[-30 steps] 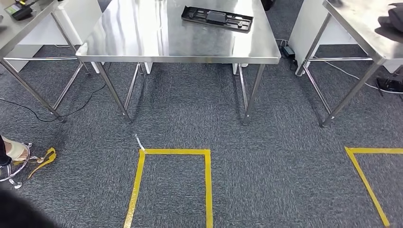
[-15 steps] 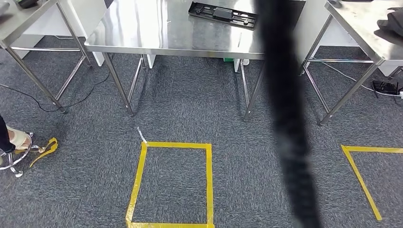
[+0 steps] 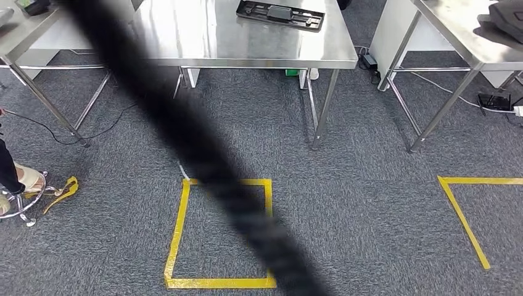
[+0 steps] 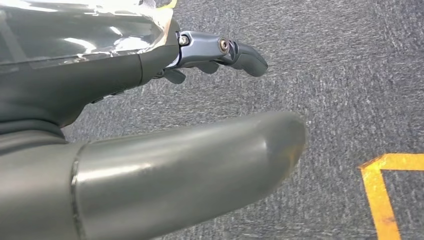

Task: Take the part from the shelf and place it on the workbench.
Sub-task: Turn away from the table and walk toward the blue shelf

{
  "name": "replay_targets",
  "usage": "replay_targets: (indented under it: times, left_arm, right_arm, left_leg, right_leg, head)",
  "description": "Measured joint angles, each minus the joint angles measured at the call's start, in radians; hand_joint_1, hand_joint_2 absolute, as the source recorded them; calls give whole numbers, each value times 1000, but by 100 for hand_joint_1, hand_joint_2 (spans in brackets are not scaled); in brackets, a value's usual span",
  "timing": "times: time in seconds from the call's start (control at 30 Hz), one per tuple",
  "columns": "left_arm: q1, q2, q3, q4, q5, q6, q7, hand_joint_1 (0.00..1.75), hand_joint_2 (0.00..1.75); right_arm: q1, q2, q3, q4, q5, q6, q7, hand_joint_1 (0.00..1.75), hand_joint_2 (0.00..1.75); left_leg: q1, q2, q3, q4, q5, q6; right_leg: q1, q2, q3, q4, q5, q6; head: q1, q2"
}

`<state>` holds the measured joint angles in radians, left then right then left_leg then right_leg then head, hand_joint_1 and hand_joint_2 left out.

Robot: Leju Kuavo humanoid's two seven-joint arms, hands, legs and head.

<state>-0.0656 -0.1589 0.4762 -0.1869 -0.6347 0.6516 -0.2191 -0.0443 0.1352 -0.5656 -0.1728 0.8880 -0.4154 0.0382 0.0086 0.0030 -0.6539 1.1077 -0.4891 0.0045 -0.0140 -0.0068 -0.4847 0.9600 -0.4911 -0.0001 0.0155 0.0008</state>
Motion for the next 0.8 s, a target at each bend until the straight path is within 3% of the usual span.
replay_targets:
  times: [0.07,0.1,0.13,0.27,0.3,0.4,0.47,0.53,0.6,0.63,0.67,0.73,0.8]
  left_arm:
    - [0,1,-1,0,0,-1,2,0,0]
    - [0,2,-1,0,0,-1,4,0,0]
    - [1,3,-1,0,0,-2,5,0,0]
    - [-2,7,-2,0,0,-2,6,0,0]
    - [-2,7,-2,0,0,-2,6,0,0]
    - [-3,8,-2,0,0,-2,8,0,0]
    - [-4,6,-2,0,-1,-2,9,0,0]
    - [-5,4,-4,0,-2,-2,10,0,0]
    - [-4,3,-6,0,-1,-2,10,0,0]
    - [-4,2,-6,0,-1,-2,11,0,0]
    - [-4,2,-7,0,-1,-2,11,0,0]
    - [-4,2,-8,0,-1,-2,11,0,0]
    - [-4,2,-8,0,0,-3,11,0,0]
  right_arm:
    - [2,0,0,0,1,0,0,0,0]
    - [4,0,0,0,1,0,0,0,0]
    - [5,0,0,0,1,0,0,0,0]
    - [4,1,0,0,-1,0,0,0,0]
    - [3,1,0,0,-2,0,0,0,0]
    - [3,1,0,0,-7,0,0,0,0]
    - [5,1,0,0,-8,0,1,0,0]
    - [5,1,0,0,-9,0,2,0,0]
    - [6,1,0,0,-8,0,3,0,0]
    - [7,0,-1,0,-8,0,3,0,0]
    - [7,0,-1,0,-8,1,3,0,0]
    - [6,-2,-1,0,-10,3,1,0,0]
    - [3,-4,-1,0,-13,4,-3,0,0]
  left_leg:
    - [3,-2,-44,136,-84,-10]
    - [3,-2,-50,175,-102,-13]
    - [5,-2,-37,175,-100,-15]
    - [10,-4,119,-60,-21,-9]
    - [8,-6,131,-87,-17,-4]
    - [1,-5,121,-95,-7,23]
    - [2,-2,112,-100,7,43]
    - [1,0,97,-102,20,54]
    - [0,2,79,-101,32,56]
    - [-1,3,70,-100,38,55]
    - [-1,3,64,-100,44,53]
    - [-1,2,56,-100,54,47]
    - [-4,3,53,-99,62,37]
  right_leg:
    - [1,-1,-17,3,12,-3]
    - [1,-1,-24,5,17,-1]
    - [1,-1,-31,9,21,2]
    - [3,1,-57,37,27,12]
    - [6,1,-63,41,29,17]
    - [6,1,-76,44,38,38]
    - [3,2,-99,81,13,44]
    - [2,3,-148,193,-53,39]
    - [1,3,-193,317,-110,39]
    - [1,3,-192,338,-119,44]
    - [1,3,-167,310,-111,50]
    - [1,3,-64,154,-72,60]
    - [6,4,6,33,-44,53]
  head:
    - [-1,0]
    - [-1,0]
    - [-1,0]
    - [-1,0]
    - [-1,0]
    - [0,0]
    - [1,0]
    - [3,0]
    - [4,0]
    - [4,0]
    - [4,0]
    - [5,0]
    - [3,0]
